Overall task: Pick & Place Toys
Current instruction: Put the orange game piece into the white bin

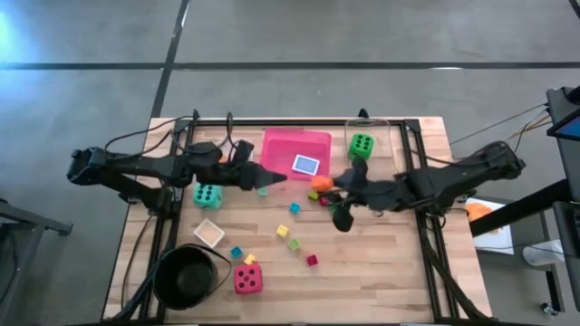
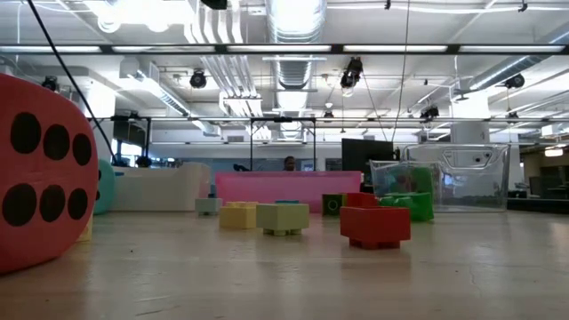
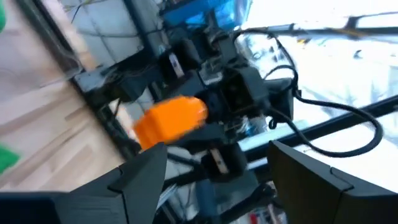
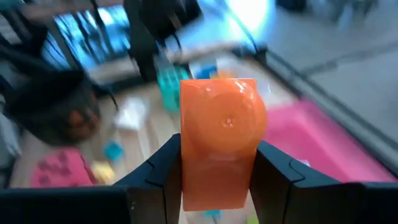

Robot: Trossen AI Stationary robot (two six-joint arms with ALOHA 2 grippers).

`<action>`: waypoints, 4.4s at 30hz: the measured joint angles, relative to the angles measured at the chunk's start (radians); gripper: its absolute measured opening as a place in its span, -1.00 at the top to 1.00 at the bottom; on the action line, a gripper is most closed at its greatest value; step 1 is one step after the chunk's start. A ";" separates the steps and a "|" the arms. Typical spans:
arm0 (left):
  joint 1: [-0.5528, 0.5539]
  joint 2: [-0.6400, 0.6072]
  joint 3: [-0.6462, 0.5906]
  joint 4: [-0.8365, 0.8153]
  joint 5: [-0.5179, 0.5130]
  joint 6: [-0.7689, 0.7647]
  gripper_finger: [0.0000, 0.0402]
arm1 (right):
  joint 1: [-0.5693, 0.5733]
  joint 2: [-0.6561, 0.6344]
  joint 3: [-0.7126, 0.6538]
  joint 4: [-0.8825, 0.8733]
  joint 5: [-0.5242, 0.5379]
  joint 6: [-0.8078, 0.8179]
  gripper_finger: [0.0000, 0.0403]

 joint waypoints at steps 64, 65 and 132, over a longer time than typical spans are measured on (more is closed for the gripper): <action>0.041 0.273 0.185 0.330 0.161 -0.140 -0.01 | -0.045 -0.025 0.009 0.284 -0.056 -0.325 0.36; 0.041 0.273 0.185 0.330 0.161 -0.139 0.09 | -0.045 -0.025 0.009 0.285 -0.057 -0.327 0.36; 0.477 0.146 0.000 -1.119 -0.265 0.253 1.00 | -0.032 -0.027 0.004 -0.044 -0.010 0.235 -0.77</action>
